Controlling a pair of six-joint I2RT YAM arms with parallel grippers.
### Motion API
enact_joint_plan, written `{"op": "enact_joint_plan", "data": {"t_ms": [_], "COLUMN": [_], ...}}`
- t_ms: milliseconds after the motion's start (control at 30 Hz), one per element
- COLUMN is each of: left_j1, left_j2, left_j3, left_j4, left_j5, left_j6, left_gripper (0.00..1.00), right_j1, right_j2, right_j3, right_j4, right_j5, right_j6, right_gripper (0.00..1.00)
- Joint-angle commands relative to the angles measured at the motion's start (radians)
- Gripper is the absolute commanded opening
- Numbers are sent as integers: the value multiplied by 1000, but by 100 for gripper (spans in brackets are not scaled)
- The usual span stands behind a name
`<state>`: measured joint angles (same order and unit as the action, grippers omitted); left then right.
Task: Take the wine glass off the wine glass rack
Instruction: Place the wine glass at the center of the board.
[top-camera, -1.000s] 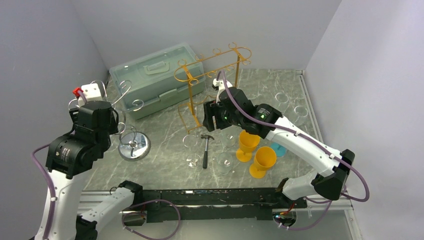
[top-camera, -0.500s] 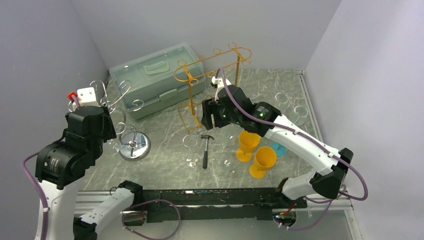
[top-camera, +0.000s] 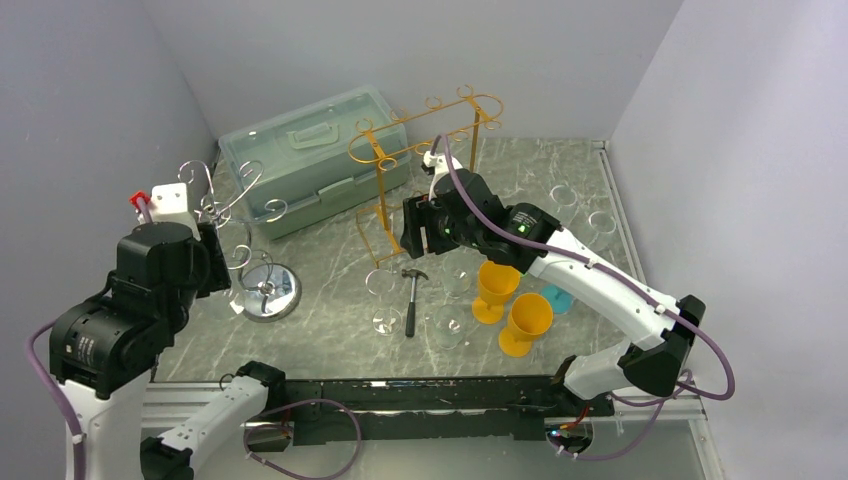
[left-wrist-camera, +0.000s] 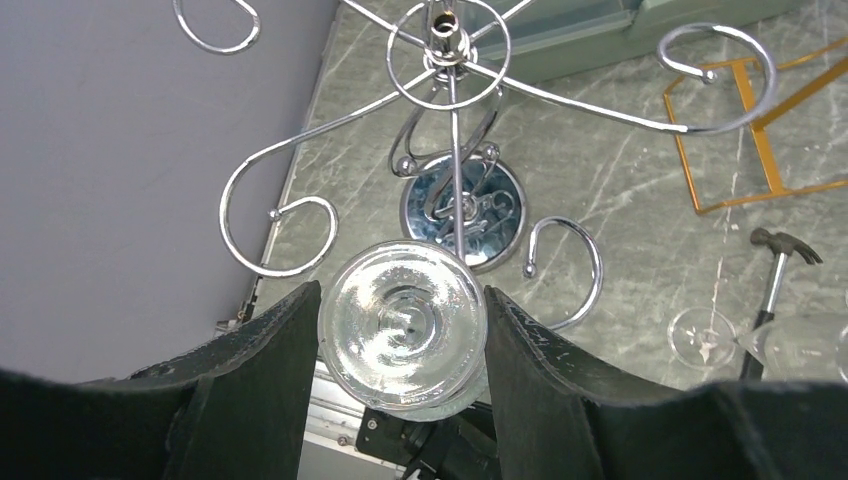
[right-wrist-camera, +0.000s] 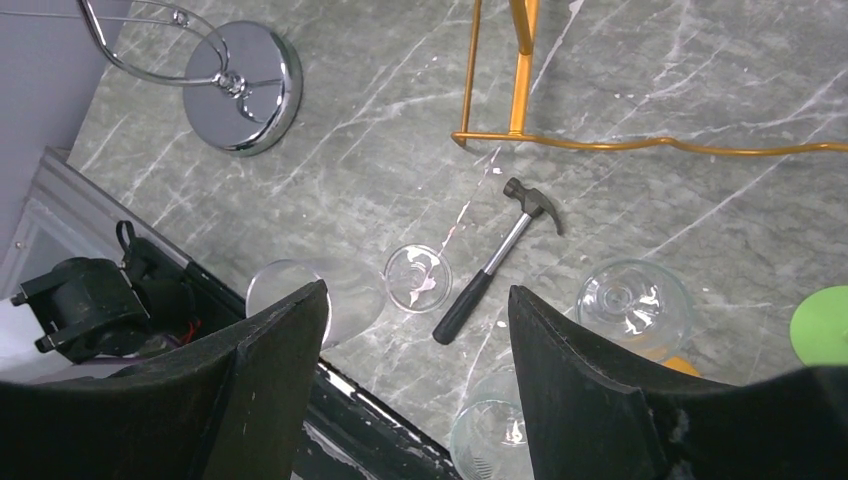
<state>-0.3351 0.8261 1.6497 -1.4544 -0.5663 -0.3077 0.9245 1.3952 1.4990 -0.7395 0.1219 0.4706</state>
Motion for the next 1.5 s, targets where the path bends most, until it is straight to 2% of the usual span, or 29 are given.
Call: {"op": "enact_joint_plan", "data": {"t_ms": [0,500,833,1200,1467], "left_j1": [5,-49,-71,-71,-71], "left_j2": [-16,-36,-7,122,212], "left_j3": [50,85,107,179,202], "left_j4": [16,21,85,201,335], "left_j5": [75,334,521,656,645], "left_j6": [27,42,30,-9,-108], "left_gripper": [45,45,44,44,44], "right_j1": [4,3,3,2,1], "right_j2": [-16,-65,-105,-194,-261], "right_j3": [34,-35,-90,-198,-311], "right_j4": [44,138,200,387,636], "right_j5": [10,-39,-73,-162,-213], "right_j6": [30,131,185,294,437], "right_gripper": [69,69,69,70,80]}}
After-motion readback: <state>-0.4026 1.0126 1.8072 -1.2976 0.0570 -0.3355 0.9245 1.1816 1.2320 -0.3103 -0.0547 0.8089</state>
